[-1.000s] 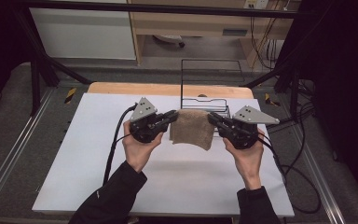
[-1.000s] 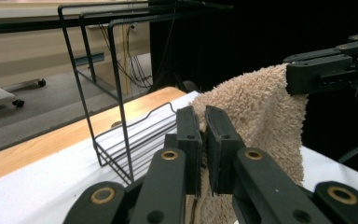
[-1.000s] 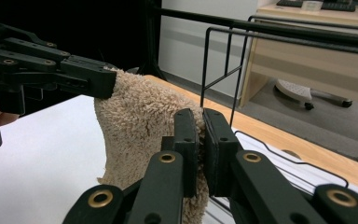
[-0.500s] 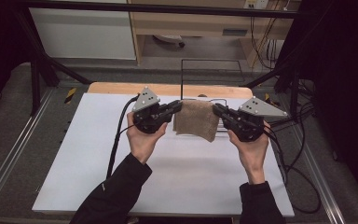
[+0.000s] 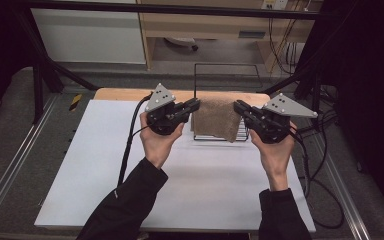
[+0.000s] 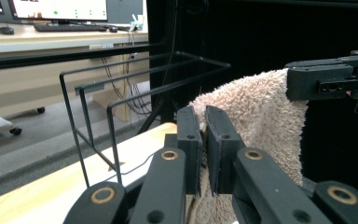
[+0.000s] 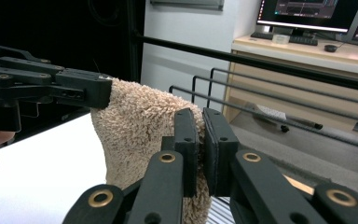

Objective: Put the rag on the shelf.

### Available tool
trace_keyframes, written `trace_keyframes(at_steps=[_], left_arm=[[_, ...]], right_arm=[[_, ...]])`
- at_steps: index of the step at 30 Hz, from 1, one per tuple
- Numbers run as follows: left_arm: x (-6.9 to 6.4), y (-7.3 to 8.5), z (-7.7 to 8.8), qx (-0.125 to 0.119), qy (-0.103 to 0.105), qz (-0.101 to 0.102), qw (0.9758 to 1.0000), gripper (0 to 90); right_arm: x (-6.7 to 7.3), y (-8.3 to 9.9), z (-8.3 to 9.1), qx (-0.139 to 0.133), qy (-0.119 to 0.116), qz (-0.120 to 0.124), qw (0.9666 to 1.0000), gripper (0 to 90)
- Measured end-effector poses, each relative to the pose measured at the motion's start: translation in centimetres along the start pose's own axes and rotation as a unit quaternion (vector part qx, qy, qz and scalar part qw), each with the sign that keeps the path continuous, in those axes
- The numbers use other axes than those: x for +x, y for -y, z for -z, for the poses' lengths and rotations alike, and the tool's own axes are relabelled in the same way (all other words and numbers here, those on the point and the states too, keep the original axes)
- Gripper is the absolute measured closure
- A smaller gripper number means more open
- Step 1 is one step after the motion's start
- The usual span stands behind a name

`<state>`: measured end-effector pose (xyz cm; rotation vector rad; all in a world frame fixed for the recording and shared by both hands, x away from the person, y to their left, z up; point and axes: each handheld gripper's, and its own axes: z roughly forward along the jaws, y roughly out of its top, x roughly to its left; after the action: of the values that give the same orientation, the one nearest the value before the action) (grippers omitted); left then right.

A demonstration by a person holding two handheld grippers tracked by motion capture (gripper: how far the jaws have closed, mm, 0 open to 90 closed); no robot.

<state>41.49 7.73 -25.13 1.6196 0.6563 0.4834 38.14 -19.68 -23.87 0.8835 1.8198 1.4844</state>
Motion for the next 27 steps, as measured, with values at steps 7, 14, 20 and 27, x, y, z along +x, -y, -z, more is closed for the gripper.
trace_keyframes(at_steps=[7,14,20,27], left_arm=[[-0.1,-1.1,-0.2,-0.011,-0.002,-0.008,0.9999,84.6],[0.1,-1.9,-0.6,-0.017,-0.003,-0.009,0.9998,84.6],[0.5,-2.8,-1.2,-0.024,-0.001,-0.001,0.9997,84.6],[0.7,-4.1,-1.7,-0.035,-0.001,-0.001,0.9994,84.6]], right_arm=[[-0.4,-0.9,0.1,-0.014,0.008,0.002,0.9999,85.1],[-0.8,-1.5,0.0,-0.023,0.013,0.002,0.9997,85.1],[-1.2,-2.3,-0.2,-0.027,0.017,0.003,0.9995,85.1],[-1.8,-3.4,-0.4,-0.038,0.026,0.007,0.9989,85.1]])
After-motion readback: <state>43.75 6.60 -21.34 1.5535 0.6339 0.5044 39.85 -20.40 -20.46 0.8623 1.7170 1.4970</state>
